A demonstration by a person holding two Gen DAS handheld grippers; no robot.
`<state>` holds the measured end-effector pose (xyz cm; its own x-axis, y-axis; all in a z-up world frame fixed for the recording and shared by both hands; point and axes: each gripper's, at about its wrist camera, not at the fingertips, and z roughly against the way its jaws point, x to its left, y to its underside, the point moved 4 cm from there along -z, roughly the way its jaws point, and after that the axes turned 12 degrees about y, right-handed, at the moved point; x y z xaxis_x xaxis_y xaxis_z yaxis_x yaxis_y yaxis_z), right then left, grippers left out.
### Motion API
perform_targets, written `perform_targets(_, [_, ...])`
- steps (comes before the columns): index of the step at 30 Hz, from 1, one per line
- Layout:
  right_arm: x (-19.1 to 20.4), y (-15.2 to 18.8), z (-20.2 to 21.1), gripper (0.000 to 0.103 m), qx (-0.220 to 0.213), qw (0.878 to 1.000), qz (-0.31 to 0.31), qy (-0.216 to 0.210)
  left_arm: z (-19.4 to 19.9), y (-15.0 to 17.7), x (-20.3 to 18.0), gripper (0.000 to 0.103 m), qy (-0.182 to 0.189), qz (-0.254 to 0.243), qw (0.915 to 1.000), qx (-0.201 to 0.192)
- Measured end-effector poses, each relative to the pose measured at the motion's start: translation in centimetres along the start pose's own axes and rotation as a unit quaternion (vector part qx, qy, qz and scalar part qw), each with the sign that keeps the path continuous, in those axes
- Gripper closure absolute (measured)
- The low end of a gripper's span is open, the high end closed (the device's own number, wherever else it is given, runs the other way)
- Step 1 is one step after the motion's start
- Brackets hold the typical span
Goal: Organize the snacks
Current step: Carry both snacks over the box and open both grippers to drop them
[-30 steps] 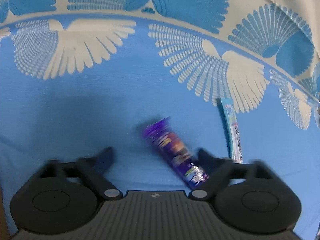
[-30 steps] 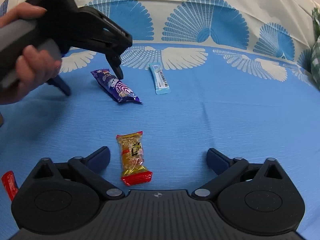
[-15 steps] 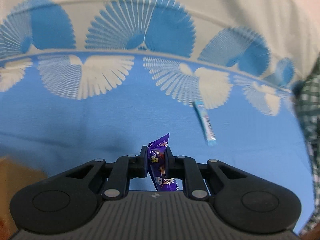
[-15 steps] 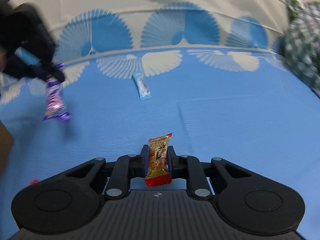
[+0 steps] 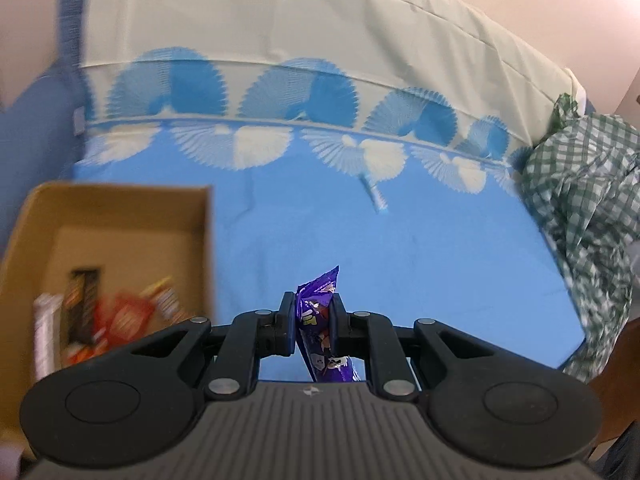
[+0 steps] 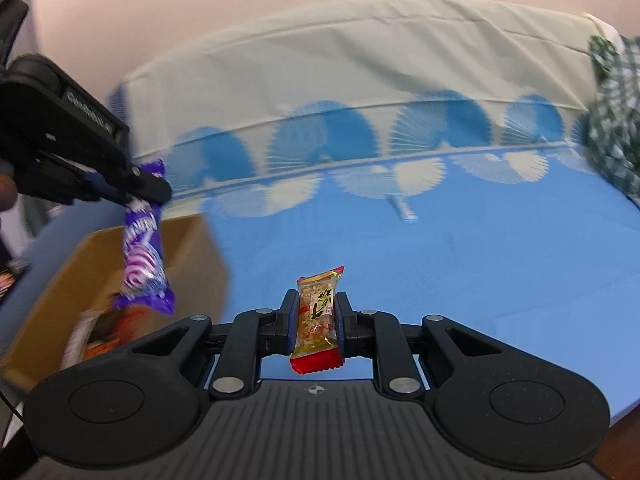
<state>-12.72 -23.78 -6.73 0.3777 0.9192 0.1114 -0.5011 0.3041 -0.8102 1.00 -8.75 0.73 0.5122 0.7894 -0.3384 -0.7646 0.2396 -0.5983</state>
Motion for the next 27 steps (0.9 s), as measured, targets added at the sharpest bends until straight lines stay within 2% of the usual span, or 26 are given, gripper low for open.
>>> perform_targets(8, [7.1,3.1,9.0,0.084,-0.003,0.996,0.044,-0.079,11.5,9.1,5.4,0.086,-0.069,0.027,0.9972,-0.010])
perform_targets(12, [9.7,4.6,11.8,0.084,-0.009,0.992,0.073,-0.104,15.0,12.8,7.3,0.086,-0.095,0.046,0.9943,-0.014])
perform_targets(20, [11.9,6.0,15.9,0.084,-0.037,0.986,0.122,-0.112,18.3,18.0,7.5,0.086,-0.098,0.052,0.9932,-0.035])
perform_targets(27, [12.3,6.4,17.2,0.084,-0.048,0.984,0.138,-0.105,19.5,18.6,7.2,0.086,-0.091,0.049,0.9933,-0.052])
